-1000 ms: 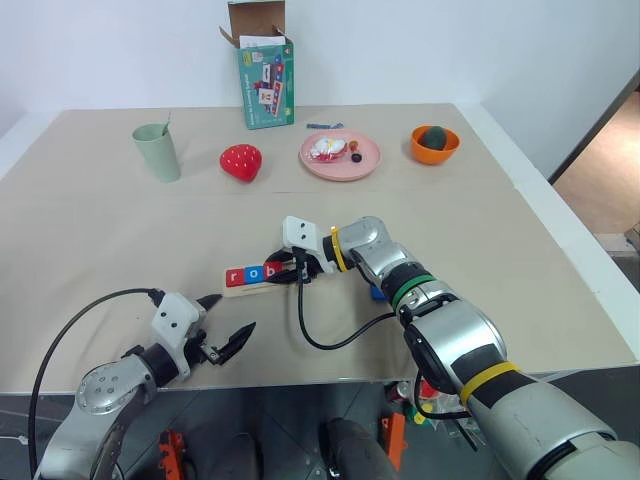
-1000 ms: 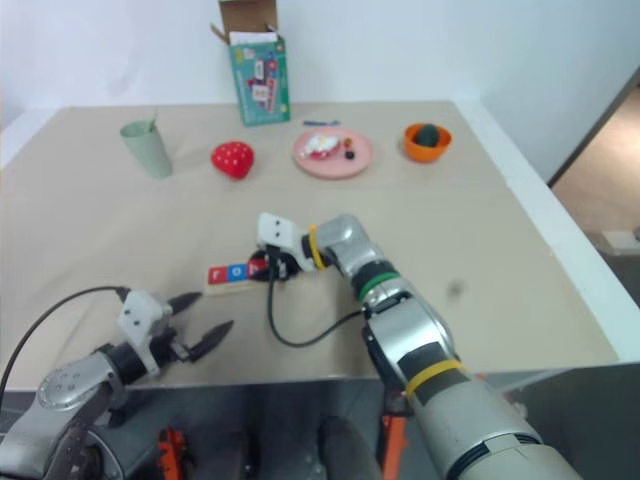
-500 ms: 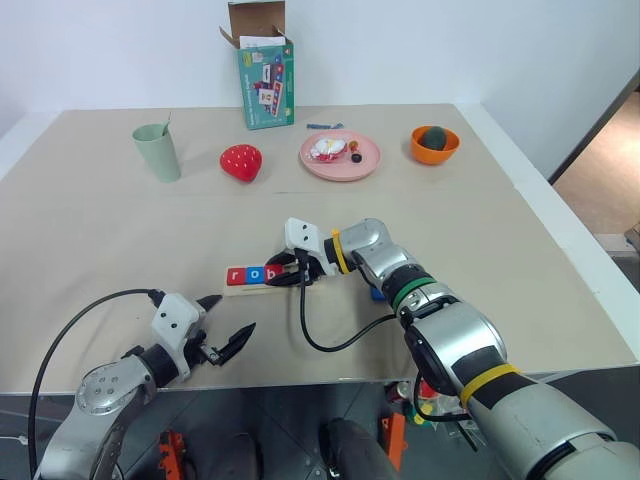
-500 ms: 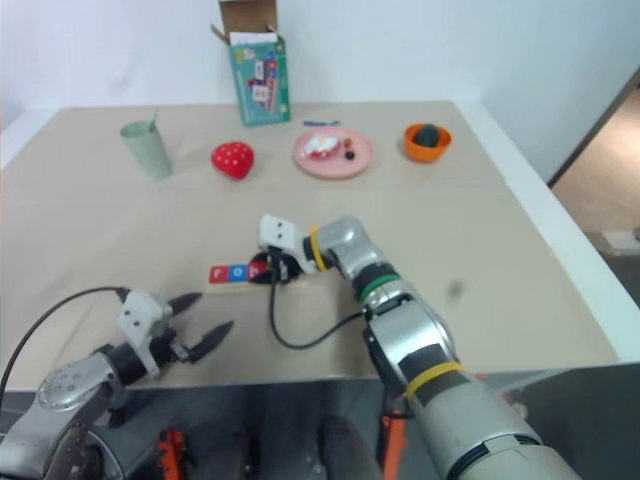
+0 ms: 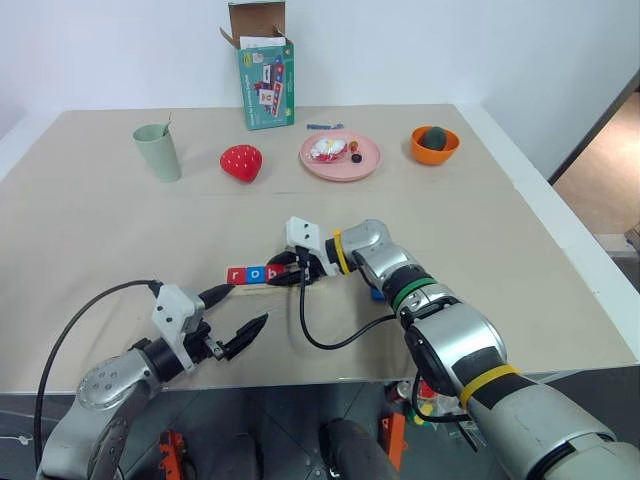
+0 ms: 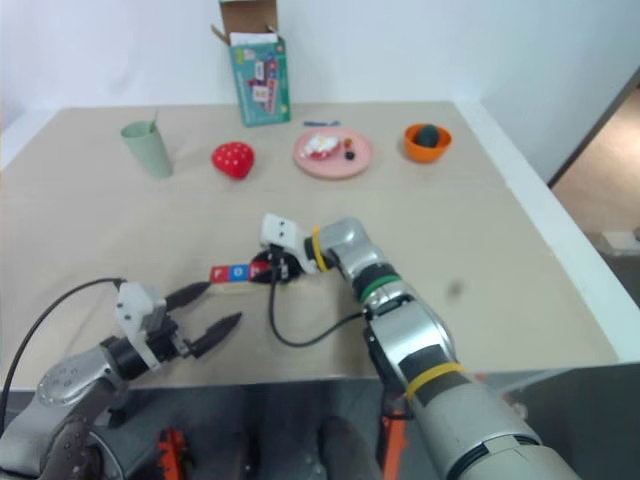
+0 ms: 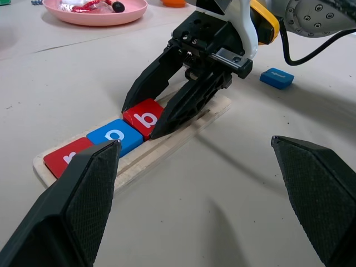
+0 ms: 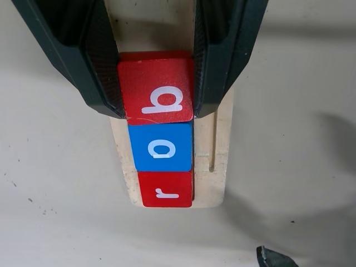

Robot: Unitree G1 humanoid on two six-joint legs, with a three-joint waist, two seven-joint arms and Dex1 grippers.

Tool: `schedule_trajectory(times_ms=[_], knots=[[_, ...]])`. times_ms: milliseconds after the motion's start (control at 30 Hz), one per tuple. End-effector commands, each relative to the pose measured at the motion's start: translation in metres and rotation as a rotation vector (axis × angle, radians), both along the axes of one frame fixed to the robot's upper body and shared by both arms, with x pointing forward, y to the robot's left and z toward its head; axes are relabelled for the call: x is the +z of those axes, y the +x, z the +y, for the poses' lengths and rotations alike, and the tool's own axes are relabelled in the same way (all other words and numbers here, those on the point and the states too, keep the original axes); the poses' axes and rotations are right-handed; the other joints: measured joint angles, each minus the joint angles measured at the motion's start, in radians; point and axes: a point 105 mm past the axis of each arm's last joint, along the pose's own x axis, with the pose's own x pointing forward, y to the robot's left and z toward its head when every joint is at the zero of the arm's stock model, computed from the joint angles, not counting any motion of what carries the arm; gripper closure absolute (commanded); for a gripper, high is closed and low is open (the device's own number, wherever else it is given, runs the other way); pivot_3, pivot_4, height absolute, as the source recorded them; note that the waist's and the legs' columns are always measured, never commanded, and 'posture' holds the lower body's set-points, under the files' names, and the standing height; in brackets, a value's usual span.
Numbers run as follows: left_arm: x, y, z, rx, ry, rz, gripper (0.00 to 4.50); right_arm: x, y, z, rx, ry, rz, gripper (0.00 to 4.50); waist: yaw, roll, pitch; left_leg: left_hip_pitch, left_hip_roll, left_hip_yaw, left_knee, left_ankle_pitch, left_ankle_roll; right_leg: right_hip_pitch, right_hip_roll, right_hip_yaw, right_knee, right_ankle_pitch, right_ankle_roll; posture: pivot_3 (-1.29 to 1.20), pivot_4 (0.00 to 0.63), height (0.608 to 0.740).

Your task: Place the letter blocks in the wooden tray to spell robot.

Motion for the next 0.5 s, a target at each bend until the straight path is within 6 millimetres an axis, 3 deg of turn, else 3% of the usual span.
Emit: schedule_trajectory(times_ms=[33,500], knots=[[0.0131,-0.0016,0.0024,0.012,0.004,-0.062,0.0,-0.0041,-0.0022,-0.001,0.009,-0.012,0.013,2.75,0.0,0.0,0.0,0.0,0.0,0.0,0.0,0.0,0.0,0.0,0.0,0.0,0.0,0.0,0.0,0.0,0.15,0.74],[0.0097,-0.0027,0.0026,0.018,0.029,-0.058,0.0,-0.0036,-0.0031,0.0019,0.004,-0.011,0.051,2.75,0.0,0.0,0.0,0.0,0.0,0.0,0.0,0.0,0.0,0.0,0.0,0.0,0.0,0.0,0.0,0.0,0.15,0.74]])
